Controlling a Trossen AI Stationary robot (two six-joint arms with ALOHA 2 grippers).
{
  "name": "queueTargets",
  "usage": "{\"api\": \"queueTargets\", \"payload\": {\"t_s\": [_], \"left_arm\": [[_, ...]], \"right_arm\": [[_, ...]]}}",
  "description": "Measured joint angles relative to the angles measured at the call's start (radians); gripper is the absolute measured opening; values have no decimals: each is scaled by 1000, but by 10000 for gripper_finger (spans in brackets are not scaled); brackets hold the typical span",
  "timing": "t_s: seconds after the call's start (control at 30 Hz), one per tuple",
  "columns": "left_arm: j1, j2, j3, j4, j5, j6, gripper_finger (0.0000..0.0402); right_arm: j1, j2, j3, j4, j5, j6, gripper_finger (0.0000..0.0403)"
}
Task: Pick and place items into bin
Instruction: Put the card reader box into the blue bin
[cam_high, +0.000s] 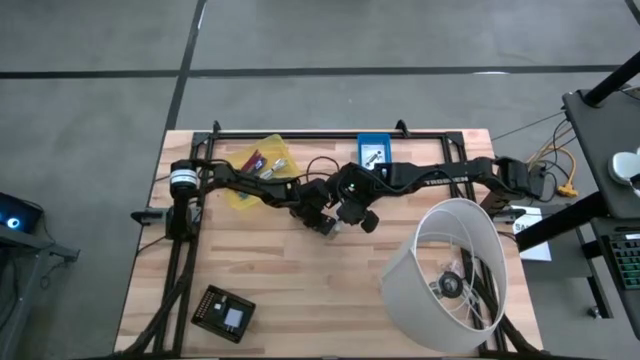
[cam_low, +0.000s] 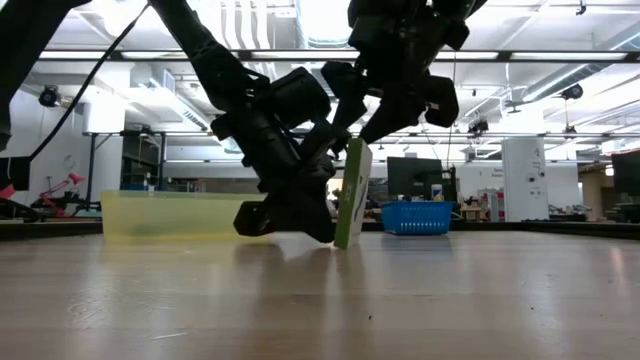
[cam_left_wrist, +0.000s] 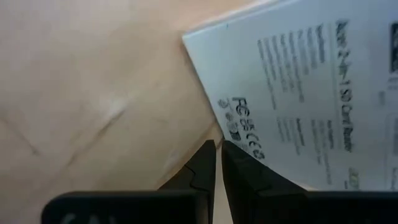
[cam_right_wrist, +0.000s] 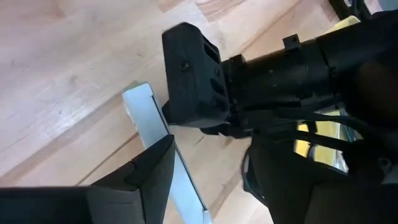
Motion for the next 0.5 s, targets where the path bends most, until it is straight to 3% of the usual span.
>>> {"api": "queueTargets", "payload": {"t_s": [0.5], "left_arm": [[1,-2,-5,-7,-11,7,11]], "right_arm": [[0,-3,2,-6,-8,34,201]]}}
